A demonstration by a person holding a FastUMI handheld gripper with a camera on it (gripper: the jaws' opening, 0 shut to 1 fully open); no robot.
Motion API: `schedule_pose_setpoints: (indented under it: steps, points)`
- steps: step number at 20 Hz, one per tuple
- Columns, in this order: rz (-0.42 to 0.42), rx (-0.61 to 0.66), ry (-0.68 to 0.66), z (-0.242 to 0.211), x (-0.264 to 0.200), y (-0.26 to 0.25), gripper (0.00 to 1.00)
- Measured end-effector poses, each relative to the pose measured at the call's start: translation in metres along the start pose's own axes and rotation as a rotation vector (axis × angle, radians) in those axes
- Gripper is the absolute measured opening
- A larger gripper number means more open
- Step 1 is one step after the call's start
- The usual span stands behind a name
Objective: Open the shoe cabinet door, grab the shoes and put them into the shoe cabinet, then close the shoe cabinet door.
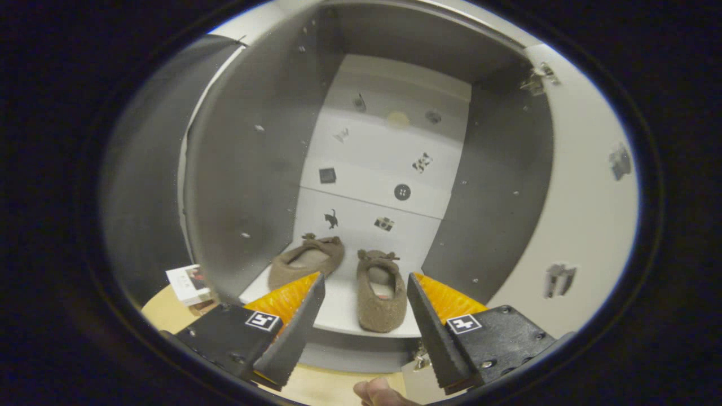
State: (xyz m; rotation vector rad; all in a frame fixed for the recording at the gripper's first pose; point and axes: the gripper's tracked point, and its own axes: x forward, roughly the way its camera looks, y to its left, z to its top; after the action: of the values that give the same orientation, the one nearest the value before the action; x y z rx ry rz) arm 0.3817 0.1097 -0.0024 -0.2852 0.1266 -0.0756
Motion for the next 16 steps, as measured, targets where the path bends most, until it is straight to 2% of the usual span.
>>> schedule_pose_setpoints:
  steps: [3, 7, 11, 13, 16]
  points:
    - [0.062, 0.07, -0.083, 0.006, -0.071, 0.012, 1.0]
    - [0.091, 0.138, -0.139, -0.006, -0.16, 0.01, 1.0]
    - [0.108, 0.191, -0.162, -0.053, -0.242, -0.012, 1.0]
    - [0.128, 0.226, -0.178, -0.071, -0.273, -0.028, 1.0]
    - [0.108, 0.25, -0.228, -0.092, -0.31, -0.064, 1.0]
